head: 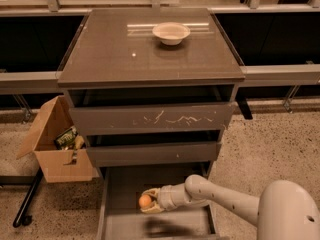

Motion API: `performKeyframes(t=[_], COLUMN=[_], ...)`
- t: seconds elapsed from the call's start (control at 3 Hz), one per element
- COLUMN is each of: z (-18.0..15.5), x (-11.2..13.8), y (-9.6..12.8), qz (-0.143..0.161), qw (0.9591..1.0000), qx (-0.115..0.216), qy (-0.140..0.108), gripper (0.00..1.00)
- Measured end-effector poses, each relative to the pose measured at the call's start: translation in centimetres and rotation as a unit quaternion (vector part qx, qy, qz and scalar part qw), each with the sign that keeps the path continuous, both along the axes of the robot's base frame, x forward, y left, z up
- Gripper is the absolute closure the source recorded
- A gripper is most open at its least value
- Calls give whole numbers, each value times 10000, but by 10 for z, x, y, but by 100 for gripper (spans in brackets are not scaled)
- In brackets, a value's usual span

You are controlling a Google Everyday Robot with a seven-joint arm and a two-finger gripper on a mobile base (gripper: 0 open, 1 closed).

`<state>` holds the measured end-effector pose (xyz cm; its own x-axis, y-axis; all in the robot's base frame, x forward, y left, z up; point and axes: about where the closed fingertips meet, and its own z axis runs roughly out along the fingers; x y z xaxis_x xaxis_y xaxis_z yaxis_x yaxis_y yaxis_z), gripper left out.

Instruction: Pick orange from bottom drawer and place on counter

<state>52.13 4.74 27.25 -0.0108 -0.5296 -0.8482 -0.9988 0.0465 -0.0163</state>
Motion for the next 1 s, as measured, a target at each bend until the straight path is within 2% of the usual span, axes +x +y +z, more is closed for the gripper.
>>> performKeyframes(t=[0.33, 0.67, 1.0], z=[-6, 19, 78], x=[-3, 0, 3], y=[3, 10, 18], qz=[12, 142, 249], qw=[10000, 9998, 9989], qx=[14, -4, 42], qy=[47, -102, -391], gripper=[100, 100, 100])
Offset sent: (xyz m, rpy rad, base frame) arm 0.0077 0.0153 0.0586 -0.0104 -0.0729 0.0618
